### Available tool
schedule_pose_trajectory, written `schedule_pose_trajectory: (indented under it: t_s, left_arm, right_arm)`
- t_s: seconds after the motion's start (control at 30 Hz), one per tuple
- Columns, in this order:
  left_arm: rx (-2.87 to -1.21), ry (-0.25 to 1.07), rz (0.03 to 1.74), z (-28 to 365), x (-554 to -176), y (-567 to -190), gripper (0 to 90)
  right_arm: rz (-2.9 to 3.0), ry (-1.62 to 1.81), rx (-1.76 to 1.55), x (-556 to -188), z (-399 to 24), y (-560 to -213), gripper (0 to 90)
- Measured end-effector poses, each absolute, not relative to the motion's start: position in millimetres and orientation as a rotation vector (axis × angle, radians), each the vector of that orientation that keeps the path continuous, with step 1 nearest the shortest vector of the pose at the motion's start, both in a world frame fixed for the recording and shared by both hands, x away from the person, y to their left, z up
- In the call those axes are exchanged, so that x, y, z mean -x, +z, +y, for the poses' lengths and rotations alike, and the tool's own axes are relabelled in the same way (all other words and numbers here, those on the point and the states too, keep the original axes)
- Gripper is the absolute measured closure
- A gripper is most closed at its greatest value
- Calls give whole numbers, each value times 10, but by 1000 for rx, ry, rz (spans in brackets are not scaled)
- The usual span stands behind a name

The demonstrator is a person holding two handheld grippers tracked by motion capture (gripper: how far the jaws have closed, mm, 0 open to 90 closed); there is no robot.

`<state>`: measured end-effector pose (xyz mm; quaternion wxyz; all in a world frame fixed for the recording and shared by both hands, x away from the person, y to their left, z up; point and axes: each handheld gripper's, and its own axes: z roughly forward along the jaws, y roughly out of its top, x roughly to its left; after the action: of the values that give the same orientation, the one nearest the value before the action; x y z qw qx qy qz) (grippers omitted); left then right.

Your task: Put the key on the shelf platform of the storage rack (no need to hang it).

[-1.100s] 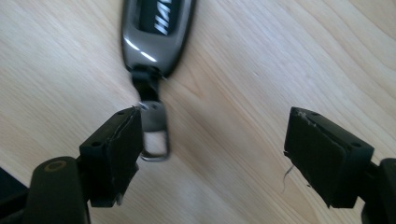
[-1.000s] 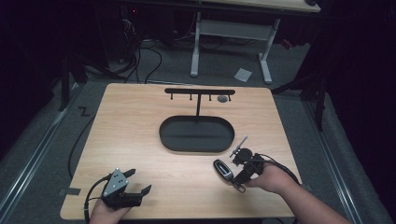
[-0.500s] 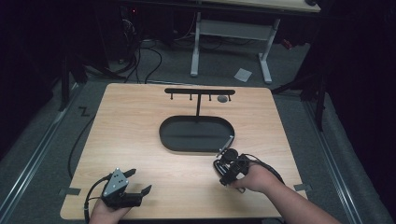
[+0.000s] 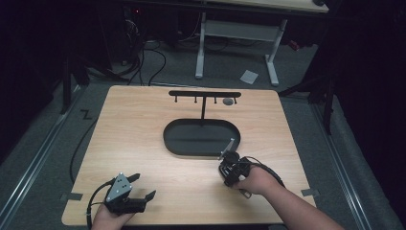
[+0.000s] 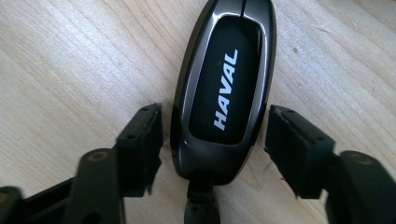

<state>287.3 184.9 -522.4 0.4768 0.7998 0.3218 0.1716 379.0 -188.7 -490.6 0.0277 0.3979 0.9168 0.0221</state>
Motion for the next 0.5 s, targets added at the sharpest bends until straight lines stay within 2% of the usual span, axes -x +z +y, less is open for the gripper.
schedule_pose_trajectory:
  t_s: [0.37,0.4,0.5]
  left_arm:
    - [-1960,413,778,1837,-2866,-5222,163]
    - [-1959,416,777,1834,-2865,-5222,163]
    - [-1958,416,777,1836,-2864,-5222,163]
  right_arm:
    - [2857,54,-1247,-3841,-1863,-4914,422]
    - [2845,45,-1274,-3834,-1853,-4904,464]
    - [2843,38,-1277,-3842,-1849,-4901,477]
